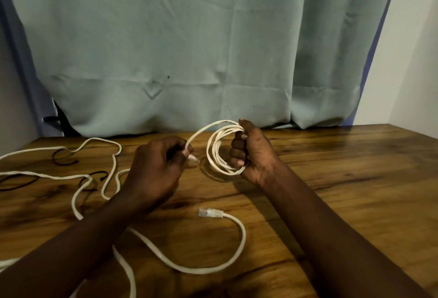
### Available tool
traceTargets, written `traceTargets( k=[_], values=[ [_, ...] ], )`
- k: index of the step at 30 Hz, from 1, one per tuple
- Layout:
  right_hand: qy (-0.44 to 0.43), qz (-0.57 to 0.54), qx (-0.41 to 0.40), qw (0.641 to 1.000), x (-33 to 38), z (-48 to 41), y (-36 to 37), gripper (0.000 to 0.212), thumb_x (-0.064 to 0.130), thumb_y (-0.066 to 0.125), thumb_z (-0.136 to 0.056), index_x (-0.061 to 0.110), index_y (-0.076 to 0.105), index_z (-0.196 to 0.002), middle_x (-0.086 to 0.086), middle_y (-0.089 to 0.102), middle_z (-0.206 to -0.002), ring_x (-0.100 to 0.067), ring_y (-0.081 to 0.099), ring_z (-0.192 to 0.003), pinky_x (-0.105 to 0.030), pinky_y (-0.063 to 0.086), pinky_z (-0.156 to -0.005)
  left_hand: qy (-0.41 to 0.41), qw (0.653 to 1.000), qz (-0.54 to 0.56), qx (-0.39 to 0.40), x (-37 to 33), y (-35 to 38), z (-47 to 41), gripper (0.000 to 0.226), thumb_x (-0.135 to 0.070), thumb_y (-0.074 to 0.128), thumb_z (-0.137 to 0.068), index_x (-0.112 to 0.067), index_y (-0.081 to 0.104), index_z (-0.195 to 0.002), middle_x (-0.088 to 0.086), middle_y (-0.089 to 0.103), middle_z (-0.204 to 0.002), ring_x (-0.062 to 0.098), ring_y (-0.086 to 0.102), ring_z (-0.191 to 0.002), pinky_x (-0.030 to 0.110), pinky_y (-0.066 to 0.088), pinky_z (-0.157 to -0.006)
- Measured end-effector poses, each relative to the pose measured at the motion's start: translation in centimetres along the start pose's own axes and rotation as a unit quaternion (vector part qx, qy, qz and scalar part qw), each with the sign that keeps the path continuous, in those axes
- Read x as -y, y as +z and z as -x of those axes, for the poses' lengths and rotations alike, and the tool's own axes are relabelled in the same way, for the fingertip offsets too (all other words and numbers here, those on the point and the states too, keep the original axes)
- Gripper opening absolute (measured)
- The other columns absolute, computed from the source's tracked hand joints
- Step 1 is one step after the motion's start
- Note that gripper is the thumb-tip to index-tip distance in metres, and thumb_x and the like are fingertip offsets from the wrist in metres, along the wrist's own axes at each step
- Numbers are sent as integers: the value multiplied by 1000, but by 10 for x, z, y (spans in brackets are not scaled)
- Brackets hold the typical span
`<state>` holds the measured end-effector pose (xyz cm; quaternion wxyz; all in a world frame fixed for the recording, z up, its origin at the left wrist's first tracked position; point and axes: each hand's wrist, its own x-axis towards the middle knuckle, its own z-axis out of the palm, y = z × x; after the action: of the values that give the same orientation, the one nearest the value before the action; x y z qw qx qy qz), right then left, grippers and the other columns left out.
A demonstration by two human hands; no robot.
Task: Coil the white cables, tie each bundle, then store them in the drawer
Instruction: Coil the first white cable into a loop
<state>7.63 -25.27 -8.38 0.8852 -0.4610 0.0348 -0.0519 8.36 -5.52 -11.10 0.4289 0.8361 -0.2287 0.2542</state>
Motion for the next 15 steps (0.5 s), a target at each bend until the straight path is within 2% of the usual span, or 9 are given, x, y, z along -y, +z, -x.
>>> traceTargets(
  k=[1,3,6,8,11,15],
  values=[
    [4,-3,6,1000,0,1,1,49,38,46,-104,22,34,-59,7,20,-38,-7,18,-26,-11,18,-31,-53,993,101,-2,-1,1,0,11,-19,67,-97,-23,76,-92,-2,74,-82,16,68,-78,33,52,-69],
    [11,-15,21,1000,-3,3,3,49,38,44,-105,22,34,-60,7,20,-37,-7,18,-25,-11,18,-30,-148,957,249,17,-5,4,0,16,-7,61,-99,-16,73,-94,4,71,-71,16,64,-66,23,51,-56],
    [18,-40,26,999,-8,3,7,48,37,42,-105,22,33,-60,8,20,-36,-6,18,-24,-11,17,-30,-237,888,387,72,-8,6,-2,22,8,56,-95,-6,64,-109,11,66,-64,21,61,-56,29,51,-50],
    [19,-46,23,998,-10,2,7,48,38,41,-105,22,33,-60,8,20,-35,-6,18,-24,-10,16,-31,-254,869,408,118,-6,5,-2,24,8,57,-94,-7,65,-110,13,66,-68,22,63,-58,31,54,-53],
    [22,-60,19,998,-13,3,7,49,38,39,-105,22,32,-59,8,20,-35,-6,18,-24,-9,17,-32,-239,877,390,144,-8,4,1,20,3,65,-91,-6,69,-108,19,72,-79,23,68,-65,32,59,-57],
    [25,-95,14,995,-17,4,9,52,36,38,-105,22,33,-55,7,20,-36,-7,18,-24,-11,17,-33,-229,884,377,155,-9,7,5,33,-4,75,-80,-8,66,-111,24,75,-86,23,69,-63,32,60,-57]
  ],
)
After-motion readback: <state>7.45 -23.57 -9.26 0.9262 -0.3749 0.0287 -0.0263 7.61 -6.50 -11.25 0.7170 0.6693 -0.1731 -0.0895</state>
